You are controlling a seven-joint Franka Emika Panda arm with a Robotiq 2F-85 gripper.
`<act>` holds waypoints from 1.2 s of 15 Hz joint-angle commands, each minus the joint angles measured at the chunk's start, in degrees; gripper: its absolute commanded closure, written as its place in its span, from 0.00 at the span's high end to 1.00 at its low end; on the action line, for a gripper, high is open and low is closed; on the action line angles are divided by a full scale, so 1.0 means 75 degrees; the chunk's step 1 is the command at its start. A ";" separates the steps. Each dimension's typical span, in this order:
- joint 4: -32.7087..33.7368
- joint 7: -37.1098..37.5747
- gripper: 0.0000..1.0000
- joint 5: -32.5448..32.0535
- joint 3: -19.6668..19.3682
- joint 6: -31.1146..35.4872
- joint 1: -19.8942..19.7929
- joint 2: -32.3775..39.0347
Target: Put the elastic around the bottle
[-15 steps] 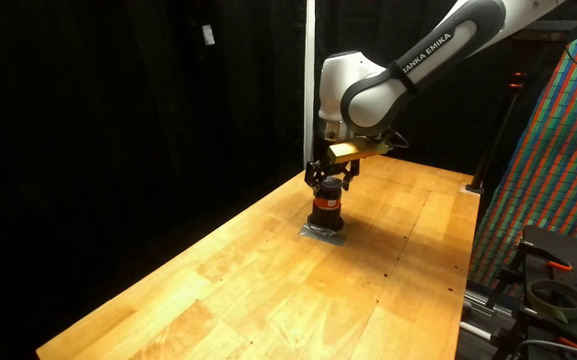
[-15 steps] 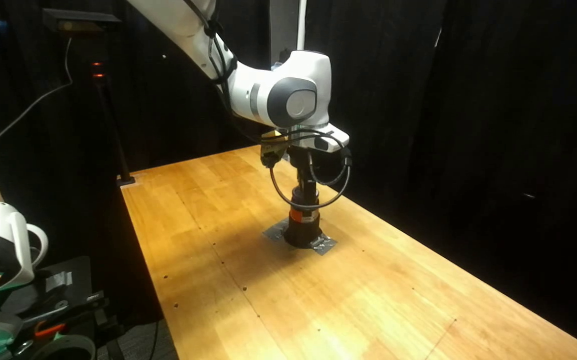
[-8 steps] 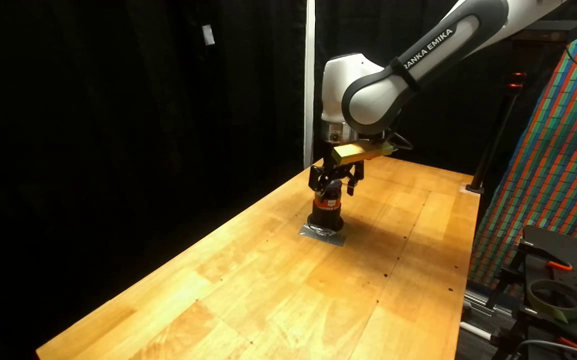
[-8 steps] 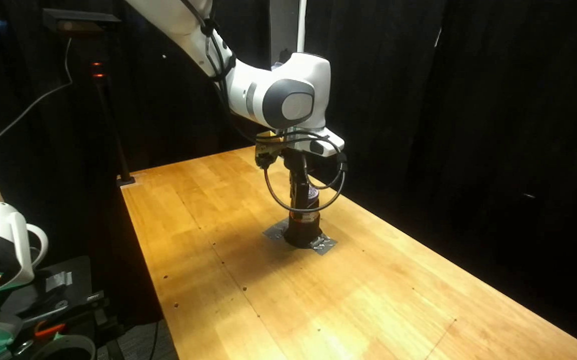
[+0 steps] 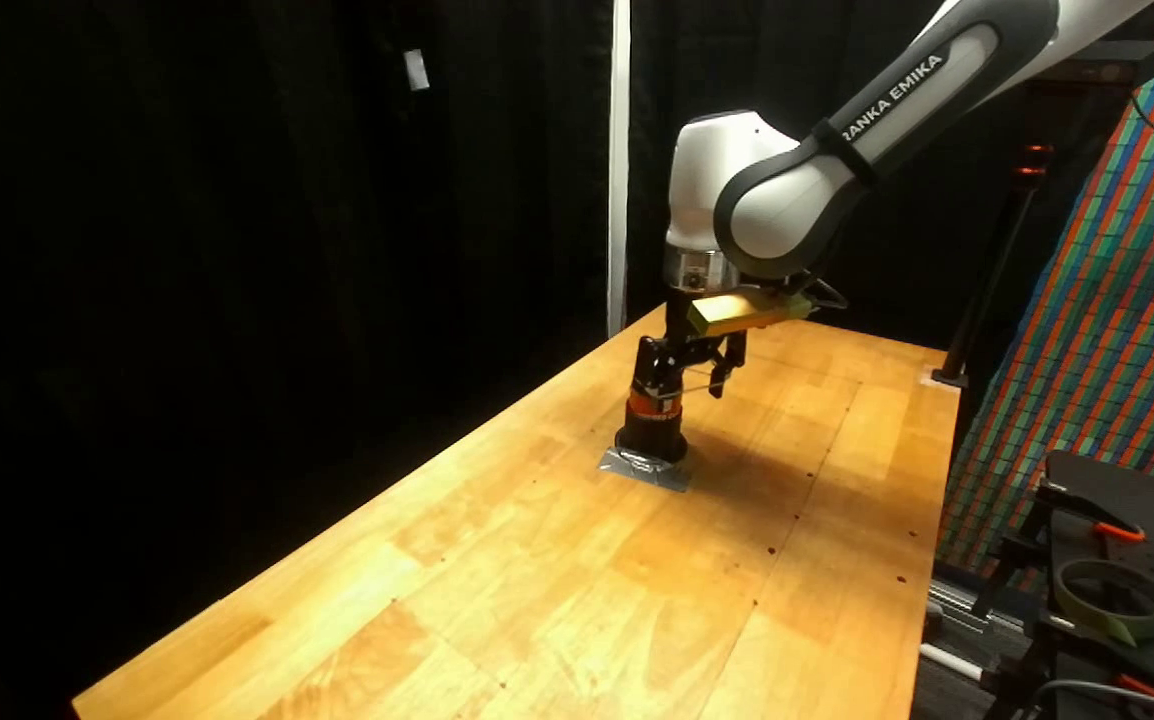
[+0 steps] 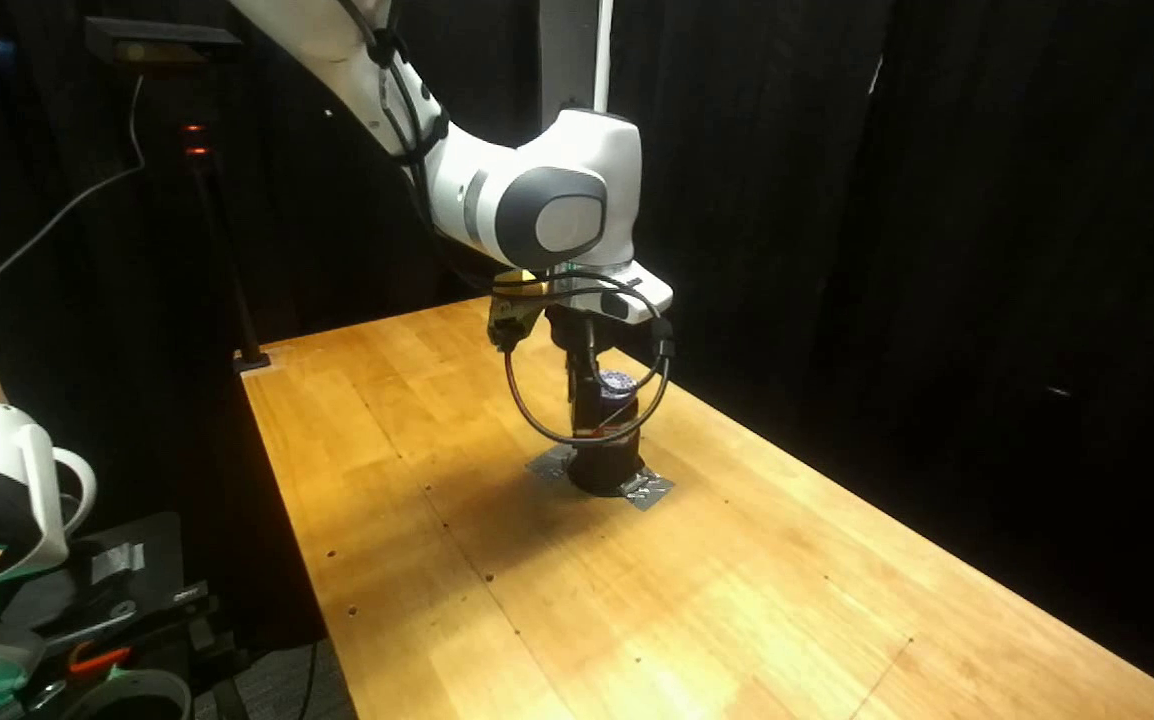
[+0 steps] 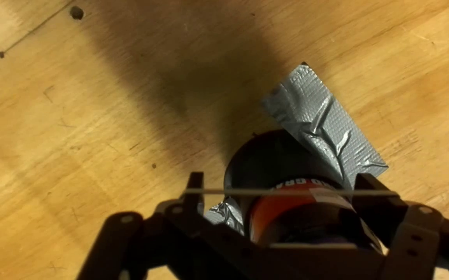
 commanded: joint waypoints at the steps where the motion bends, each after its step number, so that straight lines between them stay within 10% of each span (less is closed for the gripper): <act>1: -0.1057 0.0119 0.68 0.0039 -0.0020 0.0814 0.0102 -0.0670; 9: -0.2889 0.0158 0.08 -0.0051 -0.0103 0.3302 0.0387 -0.1573; 18: -0.4532 0.0695 0.10 -0.0123 -0.1389 0.7397 0.1642 -0.1752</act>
